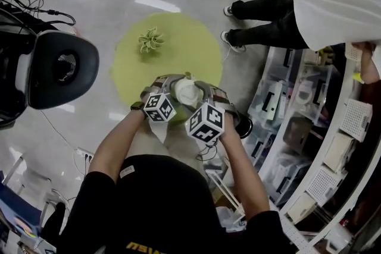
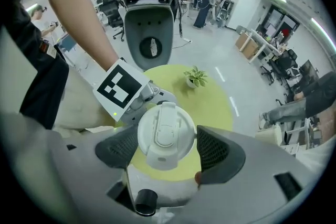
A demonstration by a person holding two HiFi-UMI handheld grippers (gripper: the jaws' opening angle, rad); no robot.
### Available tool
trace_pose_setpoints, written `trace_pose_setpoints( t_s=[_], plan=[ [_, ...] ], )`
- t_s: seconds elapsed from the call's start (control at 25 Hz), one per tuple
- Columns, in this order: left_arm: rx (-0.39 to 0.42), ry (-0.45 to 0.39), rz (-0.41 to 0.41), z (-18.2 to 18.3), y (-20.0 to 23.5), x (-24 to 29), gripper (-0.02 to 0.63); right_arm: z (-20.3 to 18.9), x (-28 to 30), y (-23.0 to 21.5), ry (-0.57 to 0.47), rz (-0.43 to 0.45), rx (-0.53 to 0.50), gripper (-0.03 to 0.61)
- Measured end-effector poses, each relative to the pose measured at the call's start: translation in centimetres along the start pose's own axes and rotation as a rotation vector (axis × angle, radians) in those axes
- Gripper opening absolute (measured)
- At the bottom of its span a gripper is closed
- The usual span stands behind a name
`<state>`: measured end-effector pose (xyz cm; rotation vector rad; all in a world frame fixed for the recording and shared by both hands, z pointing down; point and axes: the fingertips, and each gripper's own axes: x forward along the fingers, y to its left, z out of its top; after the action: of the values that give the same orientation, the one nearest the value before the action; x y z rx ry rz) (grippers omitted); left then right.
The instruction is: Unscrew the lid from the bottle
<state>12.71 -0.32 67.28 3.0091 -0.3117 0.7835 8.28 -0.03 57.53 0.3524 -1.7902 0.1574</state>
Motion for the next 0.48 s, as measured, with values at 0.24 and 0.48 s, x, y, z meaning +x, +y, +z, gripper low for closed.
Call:
trace_pose_setpoints(
  t_s=[0.24, 0.48],
  plan=[
    [-0.006, 0.000, -0.010, 0.34, 0.10, 0.00, 0.403, -0.02, -0.48, -0.21, -0.008, 0.017, -0.023, 0.339],
    [-0.016, -0.008, -0.023, 0.19, 0.27, 0.22, 0.403, 0.01, -0.29, -0.42, -0.018, 0.024, -0.051, 0.333]
  ],
)
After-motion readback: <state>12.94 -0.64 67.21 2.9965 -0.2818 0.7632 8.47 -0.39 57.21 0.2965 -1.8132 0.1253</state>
